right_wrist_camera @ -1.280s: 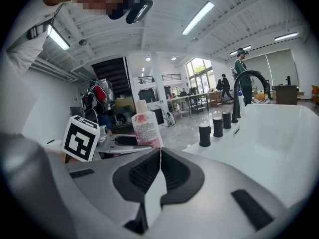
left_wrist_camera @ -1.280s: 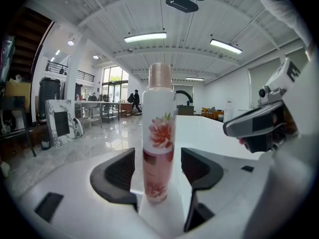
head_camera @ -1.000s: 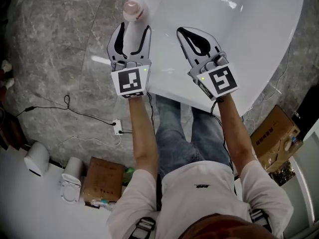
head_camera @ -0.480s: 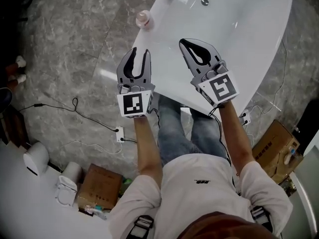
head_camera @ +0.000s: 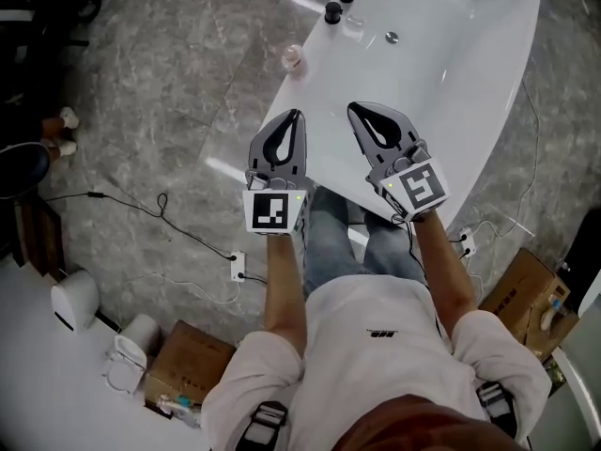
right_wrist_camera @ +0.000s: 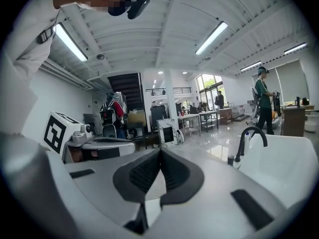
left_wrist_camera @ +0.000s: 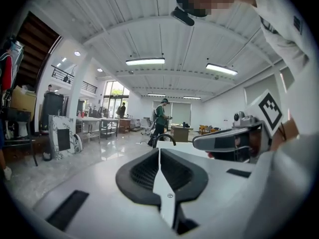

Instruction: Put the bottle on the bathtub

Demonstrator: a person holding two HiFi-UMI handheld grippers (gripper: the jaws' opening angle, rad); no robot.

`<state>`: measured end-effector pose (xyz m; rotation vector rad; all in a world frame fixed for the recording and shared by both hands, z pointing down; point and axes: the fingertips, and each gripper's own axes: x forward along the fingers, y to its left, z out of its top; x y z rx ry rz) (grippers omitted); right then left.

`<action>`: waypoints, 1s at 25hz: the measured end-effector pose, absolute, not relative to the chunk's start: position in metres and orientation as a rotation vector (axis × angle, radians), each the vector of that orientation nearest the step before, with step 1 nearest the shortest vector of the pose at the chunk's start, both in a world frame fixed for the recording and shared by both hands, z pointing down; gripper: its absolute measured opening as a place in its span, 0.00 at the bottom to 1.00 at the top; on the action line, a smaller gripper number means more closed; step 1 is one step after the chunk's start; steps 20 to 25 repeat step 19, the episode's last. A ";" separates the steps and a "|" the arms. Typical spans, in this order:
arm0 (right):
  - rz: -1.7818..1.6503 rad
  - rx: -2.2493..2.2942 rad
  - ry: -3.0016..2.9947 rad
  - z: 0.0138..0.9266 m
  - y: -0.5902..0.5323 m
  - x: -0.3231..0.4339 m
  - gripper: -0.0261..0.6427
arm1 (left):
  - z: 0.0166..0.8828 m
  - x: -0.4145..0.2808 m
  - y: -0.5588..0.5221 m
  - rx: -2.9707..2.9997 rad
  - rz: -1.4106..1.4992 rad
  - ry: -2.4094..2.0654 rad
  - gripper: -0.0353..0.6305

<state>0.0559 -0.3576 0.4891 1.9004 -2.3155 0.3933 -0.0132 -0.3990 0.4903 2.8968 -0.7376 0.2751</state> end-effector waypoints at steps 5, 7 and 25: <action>0.356 1.922 -2.306 0.456 -0.343 0.044 0.03 | 0.453 -0.025 -0.381 2.904 0.245 -0.708 0.07; 0.344 1.933 -2.291 0.442 -0.339 0.040 0.03 | 0.441 -0.032 -0.377 2.900 0.240 -0.702 0.07; 0.295 1.943 -2.262 0.383 -0.315 0.008 0.03 | 0.390 -0.050 -0.355 2.923 0.202 -0.600 0.07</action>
